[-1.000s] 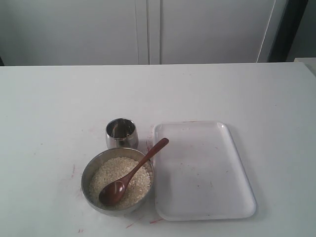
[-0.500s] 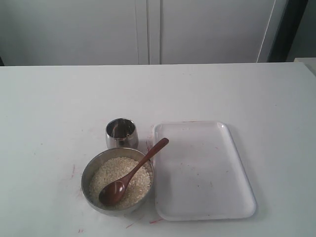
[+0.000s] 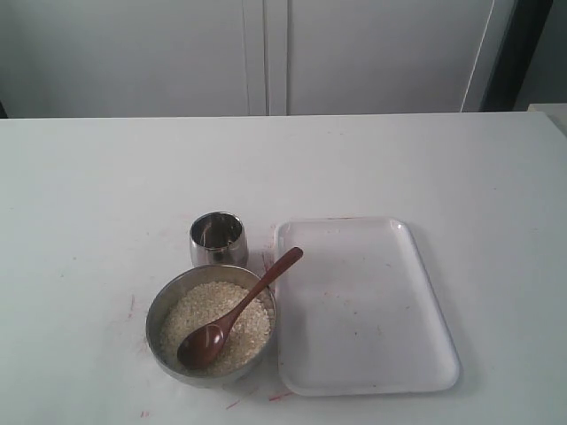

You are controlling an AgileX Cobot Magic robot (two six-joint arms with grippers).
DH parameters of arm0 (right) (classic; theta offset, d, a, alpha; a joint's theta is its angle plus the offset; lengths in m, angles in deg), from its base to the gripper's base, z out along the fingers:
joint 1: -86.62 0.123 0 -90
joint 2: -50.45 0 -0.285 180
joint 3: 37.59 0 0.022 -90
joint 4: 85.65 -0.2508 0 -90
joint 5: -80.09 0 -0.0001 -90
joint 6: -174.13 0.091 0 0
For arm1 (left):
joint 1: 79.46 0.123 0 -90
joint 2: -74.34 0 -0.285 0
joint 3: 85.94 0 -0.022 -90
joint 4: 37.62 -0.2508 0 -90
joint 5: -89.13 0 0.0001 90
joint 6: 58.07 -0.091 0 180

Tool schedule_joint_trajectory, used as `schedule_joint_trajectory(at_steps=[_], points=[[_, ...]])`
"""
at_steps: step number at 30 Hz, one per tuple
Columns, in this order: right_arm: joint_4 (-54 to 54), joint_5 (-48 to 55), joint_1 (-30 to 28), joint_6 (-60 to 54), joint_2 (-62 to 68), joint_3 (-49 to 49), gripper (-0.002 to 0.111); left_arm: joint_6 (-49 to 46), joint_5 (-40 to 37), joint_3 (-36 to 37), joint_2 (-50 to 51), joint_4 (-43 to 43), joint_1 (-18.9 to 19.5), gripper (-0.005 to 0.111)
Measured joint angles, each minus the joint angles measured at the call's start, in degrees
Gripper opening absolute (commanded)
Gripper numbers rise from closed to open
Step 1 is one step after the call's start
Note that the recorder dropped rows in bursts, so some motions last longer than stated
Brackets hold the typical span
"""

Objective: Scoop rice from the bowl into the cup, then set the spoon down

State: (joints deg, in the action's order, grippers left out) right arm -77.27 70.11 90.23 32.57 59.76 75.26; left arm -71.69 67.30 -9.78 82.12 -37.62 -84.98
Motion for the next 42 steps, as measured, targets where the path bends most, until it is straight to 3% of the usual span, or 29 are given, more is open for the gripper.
schedule_joint_trajectory(at_steps=[7,17,23,30,38,42], points=[[0.81,28.88,0.0,-9.97,9.58,19.86,0.0,0.0,0.0,0.0,0.0,0.0,0.0,0.014],[-18.36,66.47,0.0,-32.16,35.69,47.75,0.0,0.0,0.0,0.0,0.0,0.0,0.0,0.014],[-25.92,72.2,0.0,-35.95,50.16,54.15,0.0,0.0,0.0,0.0,0.0,0.0,0.0,0.014],[-27.84,71.69,0.0,-37.27,65.72,55.49,0.0,0.0,0.0,0.0,0.0,0.0,0.0,0.014],[-33.26,70.11,0.0,-39.03,69.76,55.49,0.0,0.0,0.0,0.0,0.0,0.0,0.0,0.014],[-41.15,70.13,0.0,-48.73,69.99,55.6,0.0,0.0,0.0,0.0,0.0,0.0,0.0,0.014]])
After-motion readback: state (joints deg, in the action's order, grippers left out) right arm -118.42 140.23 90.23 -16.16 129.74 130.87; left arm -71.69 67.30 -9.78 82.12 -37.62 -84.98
